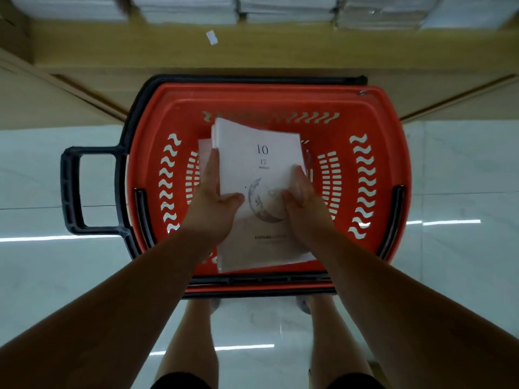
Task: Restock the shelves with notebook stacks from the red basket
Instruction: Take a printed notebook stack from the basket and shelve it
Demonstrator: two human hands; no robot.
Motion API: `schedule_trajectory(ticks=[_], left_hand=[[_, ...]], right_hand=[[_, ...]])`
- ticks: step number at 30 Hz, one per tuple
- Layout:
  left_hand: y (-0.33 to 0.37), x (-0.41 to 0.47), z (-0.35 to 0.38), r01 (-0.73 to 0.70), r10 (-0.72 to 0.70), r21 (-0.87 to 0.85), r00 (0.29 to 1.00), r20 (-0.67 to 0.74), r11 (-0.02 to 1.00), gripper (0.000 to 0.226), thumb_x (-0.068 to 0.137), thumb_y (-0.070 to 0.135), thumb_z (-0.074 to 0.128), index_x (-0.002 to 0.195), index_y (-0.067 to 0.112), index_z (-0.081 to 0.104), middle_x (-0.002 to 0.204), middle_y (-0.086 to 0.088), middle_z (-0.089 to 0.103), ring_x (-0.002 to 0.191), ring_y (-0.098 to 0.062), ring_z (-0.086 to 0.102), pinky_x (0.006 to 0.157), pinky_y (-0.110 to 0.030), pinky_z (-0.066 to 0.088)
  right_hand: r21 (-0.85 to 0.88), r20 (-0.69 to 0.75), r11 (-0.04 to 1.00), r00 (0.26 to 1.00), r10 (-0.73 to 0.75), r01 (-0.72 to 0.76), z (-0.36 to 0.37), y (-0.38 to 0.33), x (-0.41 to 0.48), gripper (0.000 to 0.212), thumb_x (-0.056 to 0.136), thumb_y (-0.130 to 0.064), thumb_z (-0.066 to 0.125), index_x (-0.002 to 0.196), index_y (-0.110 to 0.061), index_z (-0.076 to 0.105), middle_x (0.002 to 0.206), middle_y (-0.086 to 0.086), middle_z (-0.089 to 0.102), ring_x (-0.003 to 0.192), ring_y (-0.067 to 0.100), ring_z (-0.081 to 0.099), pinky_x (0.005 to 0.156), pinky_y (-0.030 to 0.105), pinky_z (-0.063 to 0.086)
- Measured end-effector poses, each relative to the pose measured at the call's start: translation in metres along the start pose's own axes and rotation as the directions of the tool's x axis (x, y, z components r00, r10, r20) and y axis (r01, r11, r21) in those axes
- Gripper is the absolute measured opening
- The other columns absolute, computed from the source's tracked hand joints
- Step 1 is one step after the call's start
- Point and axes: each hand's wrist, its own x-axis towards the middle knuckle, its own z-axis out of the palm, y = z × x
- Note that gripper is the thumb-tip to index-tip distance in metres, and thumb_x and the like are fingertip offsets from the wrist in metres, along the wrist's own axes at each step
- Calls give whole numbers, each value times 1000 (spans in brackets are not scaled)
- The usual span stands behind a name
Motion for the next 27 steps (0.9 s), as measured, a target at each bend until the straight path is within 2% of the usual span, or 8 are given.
schedule_trajectory(ticks=[4, 9, 11, 13, 15, 17, 20, 27], left_hand=[[58, -45, -7, -69, 66, 53, 996, 53, 996, 90, 95, -2, 59, 152, 52, 14, 122, 33, 43, 105, 16, 52, 76, -5, 50], [148, -113, -24, -71, 64, 108, 995, 71, 992, 91, 93, 0, 63, 158, 42, 13, 140, 14, 48, 117, -9, 58, 89, -22, 52], [184, -143, -31, -107, 102, 120, 994, 48, 987, 90, 91, -2, 64, 158, 37, 18, 136, 13, 53, 106, -2, 62, 83, -15, 51], [218, -176, -37, -136, 135, 112, 991, 19, 984, 86, 92, -5, 62, 154, 38, 23, 122, 23, 58, 90, 19, 59, 75, -5, 48], [247, -206, -42, -176, 176, 95, 984, 8, 980, 86, 92, -7, 62, 153, 40, 22, 116, 37, 53, 93, 29, 53, 90, -12, 50], [275, -233, -46, -214, 213, 94, 977, 12, 972, 85, 92, -4, 62, 149, 47, 26, 118, 38, 54, 99, 25, 55, 93, -16, 50], [314, -271, -46, -273, 274, 77, 962, 8, 959, 76, 93, -2, 62, 124, 62, 35, 112, 32, 61, 95, 14, 64, 72, -9, 52], [382, -322, -3, -332, 332, 2, 943, -38, 943, 76, 95, 7, 66, 146, 51, 31, 126, 17, 66, 105, -6, 70, 76, -26, 60]], right_hand=[[94, -34, 995, 999, 18, -15, -30, -41, -60, 61, 99, -52, 41, 155, -42, 20, 153, 2, 44, 138, 25, 48, 109, 54, 46], [183, -60, 981, 996, 69, -57, -78, -106, -137, 58, 104, -46, 46, 157, -42, 23, 140, -7, 56, 121, 15, 60, 90, 23, 51], [176, -68, 984, 996, 52, -39, -100, -136, -168, 63, 105, -34, 48, 160, -40, 17, 140, -10, 53, 114, 3, 57, 77, 6, 44], [149, -99, 989, 995, 14, 1, -122, -165, -197, 65, 105, -30, 51, 161, -35, 18, 152, -5, 47, 123, 2, 46, 92, 9, 37], [128, -129, 990, 990, -48, 65, -143, -192, -227, 65, 103, -29, 54, 161, -31, 23, 157, -2, 43, 134, 10, 45, 101, 12, 27], [147, -158, 982, 983, -93, 117, -166, -212, -249, 63, 102, -28, 57, 158, -33, 30, 151, 1, 51, 131, 18, 53, 102, 13, 33], [264, -151, 949, 979, -137, 174, -207, -239, -281, 59, 100, -31, 62, 152, -44, 39, 135, -11, 60, 108, 7, 64, 93, 18, 49], [312, -179, 884, 936, -304, 347, -306, -261, -319, 54, 98, -29, 65, 142, -52, 45, 147, -13, 52, 130, 11, 55, 112, 40, 46]])
